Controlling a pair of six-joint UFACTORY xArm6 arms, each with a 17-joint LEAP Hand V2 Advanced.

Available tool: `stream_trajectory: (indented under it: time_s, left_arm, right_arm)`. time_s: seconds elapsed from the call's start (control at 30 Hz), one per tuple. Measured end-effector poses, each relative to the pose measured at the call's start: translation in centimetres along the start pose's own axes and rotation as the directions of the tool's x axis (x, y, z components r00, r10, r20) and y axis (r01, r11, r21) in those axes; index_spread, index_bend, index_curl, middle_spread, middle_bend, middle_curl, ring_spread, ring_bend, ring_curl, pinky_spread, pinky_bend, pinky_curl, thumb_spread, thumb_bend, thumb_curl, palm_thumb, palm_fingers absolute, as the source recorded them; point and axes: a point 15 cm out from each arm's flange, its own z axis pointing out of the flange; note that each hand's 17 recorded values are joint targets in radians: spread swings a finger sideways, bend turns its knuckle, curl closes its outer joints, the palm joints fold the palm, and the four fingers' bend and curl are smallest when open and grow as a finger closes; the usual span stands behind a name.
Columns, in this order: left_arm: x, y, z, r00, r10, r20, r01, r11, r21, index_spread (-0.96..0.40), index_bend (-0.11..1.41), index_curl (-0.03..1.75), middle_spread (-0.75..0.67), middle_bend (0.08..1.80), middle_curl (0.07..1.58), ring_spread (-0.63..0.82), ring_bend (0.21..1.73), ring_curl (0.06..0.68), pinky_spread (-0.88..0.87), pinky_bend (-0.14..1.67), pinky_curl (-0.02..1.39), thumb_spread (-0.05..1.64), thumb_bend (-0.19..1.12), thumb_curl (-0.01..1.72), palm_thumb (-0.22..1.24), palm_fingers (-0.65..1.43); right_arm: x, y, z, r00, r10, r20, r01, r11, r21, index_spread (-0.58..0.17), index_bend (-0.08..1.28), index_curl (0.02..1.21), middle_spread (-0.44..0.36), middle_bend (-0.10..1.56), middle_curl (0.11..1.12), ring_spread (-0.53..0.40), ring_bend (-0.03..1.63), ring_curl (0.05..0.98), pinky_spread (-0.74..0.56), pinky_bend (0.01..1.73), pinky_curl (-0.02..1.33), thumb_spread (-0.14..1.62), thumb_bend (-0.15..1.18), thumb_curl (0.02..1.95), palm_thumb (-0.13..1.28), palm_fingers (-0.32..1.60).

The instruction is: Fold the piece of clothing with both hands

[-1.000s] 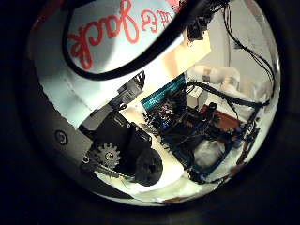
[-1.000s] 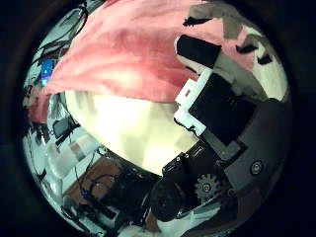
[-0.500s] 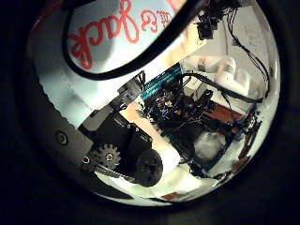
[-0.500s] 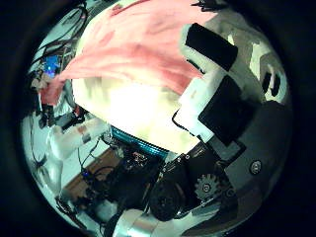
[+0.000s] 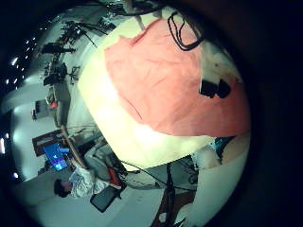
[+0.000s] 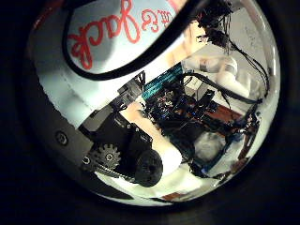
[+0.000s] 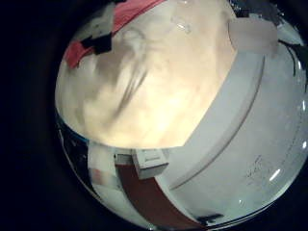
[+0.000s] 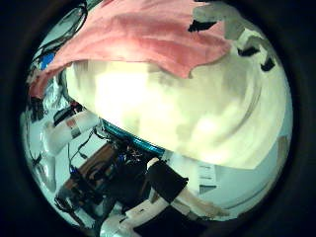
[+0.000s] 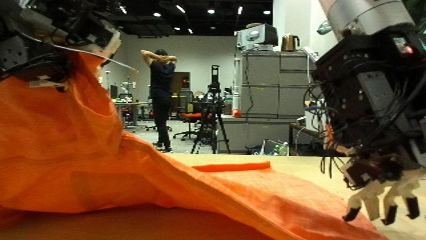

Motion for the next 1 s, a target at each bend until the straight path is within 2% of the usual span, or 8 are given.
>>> stream_trajectory:
  time_s: [0.23, 0.43, 0.57, 0.67, 0.77, 0.83, 0.9, 1.0]
  left_arm:
    - [-0.1, -0.2, -0.3, 1.000, -0.005, 0.001, 0.005, 1.000, 0.009, -0.67, 0.40, 0.89, -0.46, 1.15, 0.52, -0.55, 0.98, 0.444, -0.74, 0.91, 0.49, 1.26, 0.58, 1.68, 0.64, 1.19]
    - [-0.3, -0.6, -0.6, 1.000, -0.006, -0.001, 0.006, 1.000, 0.011, -0.67, 0.40, 0.89, -0.46, 1.15, 0.52, -0.55, 0.97, 0.445, -0.74, 0.91, 0.49, 1.25, 0.58, 1.69, 0.64, 1.19]
    - [-0.4, -0.7, -0.7, 1.000, -0.009, -0.001, 0.010, 1.000, 0.012, -0.67, 0.39, 0.90, -0.46, 1.15, 0.52, -0.55, 0.97, 0.446, -0.74, 0.91, 0.49, 1.25, 0.58, 1.69, 0.63, 1.19]
    - [-0.4, -0.7, -0.8, 1.000, -0.010, -0.001, 0.010, 1.000, 0.013, -0.67, 0.39, 0.90, -0.46, 1.15, 0.52, -0.55, 0.97, 0.446, -0.75, 0.90, 0.49, 1.24, 0.58, 1.69, 0.63, 1.19]
    - [-0.4, -0.7, -0.8, 1.000, -0.011, -0.001, 0.011, 1.000, 0.013, -0.68, 0.39, 0.90, -0.46, 1.15, 0.52, -0.55, 0.97, 0.447, -0.75, 0.90, 0.49, 1.24, 0.58, 1.69, 0.63, 1.19]
    - [-0.5, -0.8, -0.9, 1.000, -0.013, -0.001, 0.013, 1.000, 0.014, -0.68, 0.39, 0.90, -0.46, 1.15, 0.52, -0.55, 0.97, 0.445, -0.75, 0.90, 0.49, 1.24, 0.59, 1.69, 0.63, 1.19]
    - [-0.6, -0.9, -1.0, 1.000, -0.014, -0.001, 0.014, 1.000, 0.016, -0.68, 0.39, 0.90, -0.46, 1.15, 0.52, -0.55, 0.97, 0.445, -0.75, 0.90, 0.49, 1.24, 0.59, 1.69, 0.63, 1.19]
    - [-0.7, -1.0, -1.1, 1.000, -0.017, -0.002, 0.017, 1.000, 0.016, -0.68, 0.39, 0.91, -0.46, 1.15, 0.52, -0.56, 0.97, 0.445, -0.75, 0.90, 0.49, 1.24, 0.59, 1.69, 0.62, 1.19]
  right_arm:
    - [-0.6, -3.2, 1.4, 1.000, -0.011, -0.007, 0.011, 0.993, 0.119, -0.253, 0.36, 0.49, -0.025, 0.55, 0.47, -0.013, 0.72, 0.390, 0.01, 0.64, 0.43, 1.00, -0.02, 0.28, 0.46, 0.05]
    - [-1.5, -3.5, 4.0, 1.000, -0.031, -0.001, 0.031, 0.999, 0.038, -0.226, 0.31, 0.46, -0.010, 0.50, 0.44, -0.007, 0.69, 0.364, 0.05, 0.56, 0.38, 0.98, -0.03, 0.29, 0.47, 0.14]
    - [-1.6, -4.6, 4.3, 1.000, -0.029, 0.001, 0.029, 0.999, 0.031, -0.240, 0.29, 0.44, -0.041, 0.51, 0.44, -0.080, 0.75, 0.362, -0.06, 0.55, 0.35, 0.99, -0.02, 0.30, 0.51, 0.35]
    - [-1.7, -5.1, 4.6, 1.000, -0.026, 0.002, 0.026, 0.999, 0.035, -0.269, 0.24, 0.44, -0.084, 0.53, 0.46, -0.183, 0.88, 0.402, -0.26, 0.67, 0.36, 1.00, -0.02, 0.30, 0.54, 0.60]
    - [-1.6, -5.5, 4.5, 1.000, -0.020, 0.003, 0.020, 0.998, 0.054, -0.302, 0.22, 0.45, -0.119, 0.59, 0.49, -0.246, 0.96, 0.433, -0.43, 0.78, 0.38, 1.01, -0.02, 0.31, 0.56, 0.83]
    - [-1.5, -5.9, 4.3, 1.000, -0.016, 0.002, 0.016, 0.997, 0.072, -0.336, 0.27, 0.47, -0.144, 0.65, 0.52, -0.271, 0.99, 0.448, -0.49, 0.81, 0.39, 1.01, -0.02, 0.31, 0.58, 1.05]
    - [-1.5, -6.1, 4.1, 1.000, -0.014, 0.002, 0.014, 0.997, 0.080, -0.358, 0.33, 0.51, -0.156, 0.70, 0.56, -0.277, 1.01, 0.471, -0.51, 0.84, 0.42, 1.01, -0.02, 0.31, 0.59, 1.14]
    - [-1.5, -6.2, 4.1, 1.000, -0.013, 0.001, 0.013, 0.996, 0.084, -0.383, 0.53, 0.62, -0.167, 0.83, 0.63, -0.269, 1.06, 0.516, -0.50, 0.94, 0.48, 1.02, -0.01, 0.32, 0.65, 1.29]
